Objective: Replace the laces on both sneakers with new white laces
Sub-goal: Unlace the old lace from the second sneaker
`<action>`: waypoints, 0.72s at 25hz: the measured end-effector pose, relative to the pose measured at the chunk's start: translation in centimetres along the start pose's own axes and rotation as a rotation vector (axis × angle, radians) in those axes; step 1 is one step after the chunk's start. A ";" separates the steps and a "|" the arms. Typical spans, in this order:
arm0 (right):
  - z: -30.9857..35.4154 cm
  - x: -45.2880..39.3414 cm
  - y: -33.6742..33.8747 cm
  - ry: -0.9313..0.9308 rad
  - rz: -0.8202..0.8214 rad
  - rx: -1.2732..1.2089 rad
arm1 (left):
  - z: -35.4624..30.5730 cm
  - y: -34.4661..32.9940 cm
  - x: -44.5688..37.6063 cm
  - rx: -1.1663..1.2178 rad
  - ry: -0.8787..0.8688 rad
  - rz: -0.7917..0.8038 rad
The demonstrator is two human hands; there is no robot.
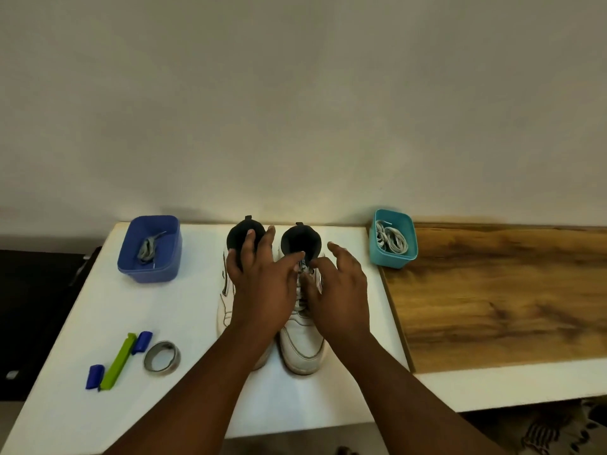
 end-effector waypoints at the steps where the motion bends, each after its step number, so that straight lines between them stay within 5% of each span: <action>1: -0.1 0.0 -0.3 -0.005 -0.003 -0.010 | -0.1 -0.4 -0.2 0.010 -0.003 0.012; 13: -0.3 0.4 -0.7 -0.079 0.027 -0.297 | 0.9 -0.4 -0.4 0.215 0.016 -0.115; 18: -0.2 0.3 -1.2 -0.116 0.073 -0.352 | 1.5 -0.4 -0.5 0.140 -0.006 -0.015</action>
Point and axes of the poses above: each hand's wrist, its own x-axis away from the middle knuckle, its own y-axis out of the back of the hand, z = x × y, the point moved 1 cm from there along -x, towards the middle knuckle, and after that the axes turned 13 degrees about -y, right-handed, at the moved point
